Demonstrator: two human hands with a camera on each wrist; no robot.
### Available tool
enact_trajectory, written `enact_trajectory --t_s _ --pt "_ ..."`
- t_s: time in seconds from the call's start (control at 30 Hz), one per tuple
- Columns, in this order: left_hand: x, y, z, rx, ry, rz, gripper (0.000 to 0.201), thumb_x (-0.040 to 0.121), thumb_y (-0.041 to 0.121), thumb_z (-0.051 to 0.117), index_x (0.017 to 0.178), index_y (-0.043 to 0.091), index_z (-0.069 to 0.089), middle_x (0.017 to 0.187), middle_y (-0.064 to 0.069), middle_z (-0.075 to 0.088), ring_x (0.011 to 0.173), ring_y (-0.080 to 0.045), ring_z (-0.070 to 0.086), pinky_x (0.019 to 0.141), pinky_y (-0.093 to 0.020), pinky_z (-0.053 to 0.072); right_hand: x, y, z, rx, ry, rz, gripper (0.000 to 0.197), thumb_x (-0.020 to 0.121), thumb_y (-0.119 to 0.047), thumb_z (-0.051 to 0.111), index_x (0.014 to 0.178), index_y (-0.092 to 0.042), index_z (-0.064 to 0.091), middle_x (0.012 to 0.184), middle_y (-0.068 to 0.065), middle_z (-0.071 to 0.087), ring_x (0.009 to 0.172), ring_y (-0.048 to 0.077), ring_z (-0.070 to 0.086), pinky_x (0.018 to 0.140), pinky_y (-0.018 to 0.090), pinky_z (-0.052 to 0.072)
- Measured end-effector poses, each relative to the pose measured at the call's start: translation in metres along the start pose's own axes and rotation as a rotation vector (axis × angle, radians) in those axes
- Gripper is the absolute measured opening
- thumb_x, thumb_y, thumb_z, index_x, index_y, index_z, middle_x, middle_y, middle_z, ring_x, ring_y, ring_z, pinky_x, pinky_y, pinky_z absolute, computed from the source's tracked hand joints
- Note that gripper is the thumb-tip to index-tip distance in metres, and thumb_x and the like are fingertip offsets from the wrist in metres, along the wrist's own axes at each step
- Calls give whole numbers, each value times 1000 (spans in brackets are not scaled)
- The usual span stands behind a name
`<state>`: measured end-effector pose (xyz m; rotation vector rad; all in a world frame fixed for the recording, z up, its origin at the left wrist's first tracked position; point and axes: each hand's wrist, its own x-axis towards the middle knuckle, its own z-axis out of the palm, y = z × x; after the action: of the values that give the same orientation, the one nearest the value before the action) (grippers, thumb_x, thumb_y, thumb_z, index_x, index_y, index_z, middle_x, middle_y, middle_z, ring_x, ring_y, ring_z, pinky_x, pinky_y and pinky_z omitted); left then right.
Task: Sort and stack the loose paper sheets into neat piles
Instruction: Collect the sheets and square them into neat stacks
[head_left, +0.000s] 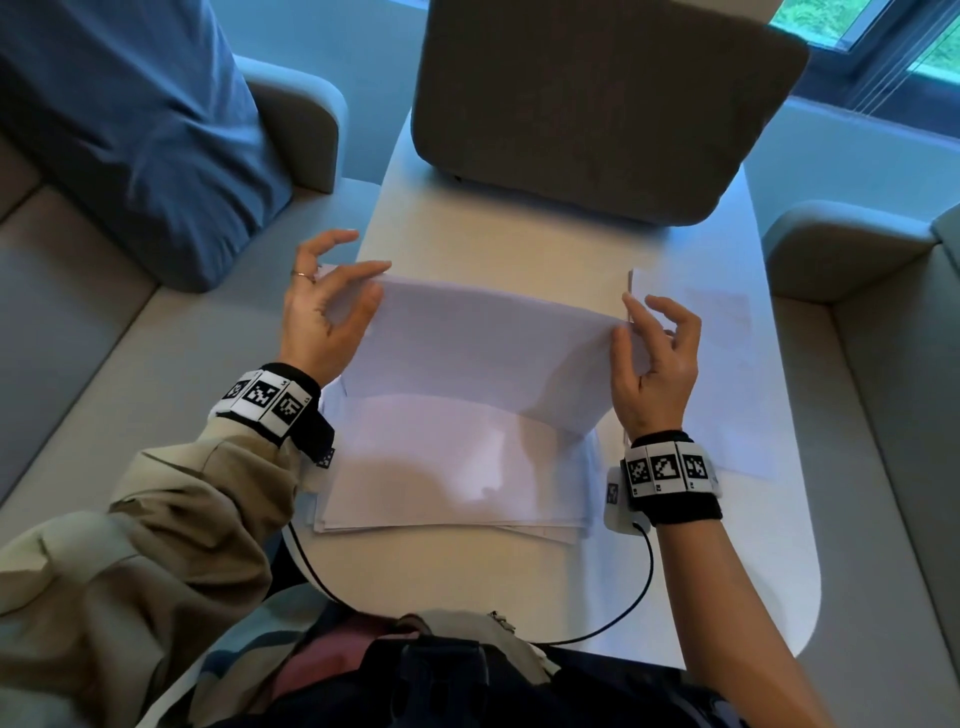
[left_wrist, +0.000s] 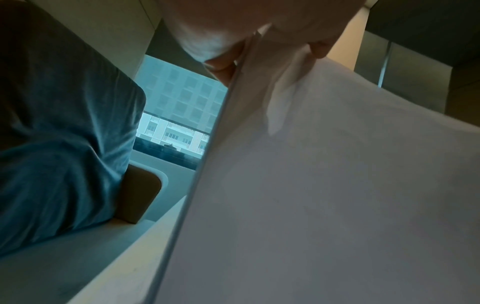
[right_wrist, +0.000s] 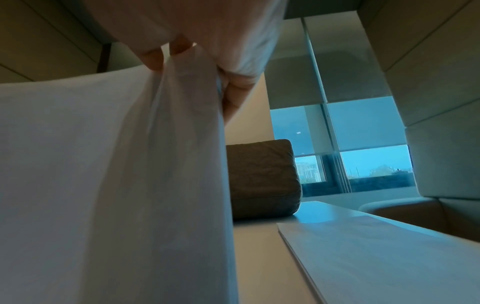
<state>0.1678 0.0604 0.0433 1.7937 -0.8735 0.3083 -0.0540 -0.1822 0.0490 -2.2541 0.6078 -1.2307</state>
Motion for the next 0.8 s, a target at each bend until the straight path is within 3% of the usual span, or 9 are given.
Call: enact_trajectory --t_s 0.13,0.27,0.33,0.37,0.43,0.5,0.57,0.67,0.8 --pt "0 2 -5 -5 -34 -3 31 82 24 71 112 19 64 130 -2 46 104 -12 52 86 -22 42 2 -5 -1 90 11 163 31 90 -31 58 112 -11 67 121 10 56 112 0 49 96 29 46" --pt "-2 4 -4 -177 -51 -265 97 62 15 88 139 21 29 121 2 60 116 -12 54 98 -20 37 3 -3 1 362 -63 599 100 65 -30 85 146 -25 25 127 -5 55 117 10 54 99 30 46" --pt "-3 3 -2 -229 -82 -446 94 57 16 90 133 27 36 109 8 67 107 -6 59 96 -20 41 -1 5 2 438 -127 763 113 55 -22 91 146 -24 25 128 -3 53 115 13 54 98 29 47" --pt "-3 5 -1 -217 -102 -521 82 55 16 91 124 28 48 102 10 68 98 -2 62 91 -20 46 -3 6 2 448 -163 796 105 50 -22 93 140 -20 39 123 -1 57 111 15 56 93 28 50" --pt "-3 13 2 -186 -98 -611 43 55 14 91 89 20 65 82 10 66 69 12 60 71 -15 52 -7 4 2 454 -192 818 68 42 -25 93 104 -17 65 100 -2 67 92 14 64 73 21 56" --pt "-2 21 5 -197 -56 -632 35 56 11 90 62 19 56 61 12 58 48 13 52 51 -8 44 -7 -2 1 480 -137 797 38 53 -16 91 82 -20 67 86 -4 68 76 8 65 61 17 53" --pt "3 25 5 -251 -14 -613 39 56 9 89 58 20 52 47 17 56 44 12 49 47 -6 40 -2 -5 -3 544 -61 762 25 64 -5 84 77 -19 68 82 -5 69 69 2 64 60 19 53" --pt "8 24 2 -297 -12 -599 37 56 8 89 60 20 55 55 15 59 46 11 50 50 -9 42 5 -5 -7 540 -39 717 22 69 -4 81 77 -20 68 72 -13 70 66 -2 64 61 18 52" --pt "-6 12 7 -218 -81 -686 35 54 15 91 65 18 58 69 6 60 55 4 56 54 -14 49 -1 0 -3 420 -110 774 32 67 -21 85 94 -18 68 94 -2 69 87 11 66 74 28 53"
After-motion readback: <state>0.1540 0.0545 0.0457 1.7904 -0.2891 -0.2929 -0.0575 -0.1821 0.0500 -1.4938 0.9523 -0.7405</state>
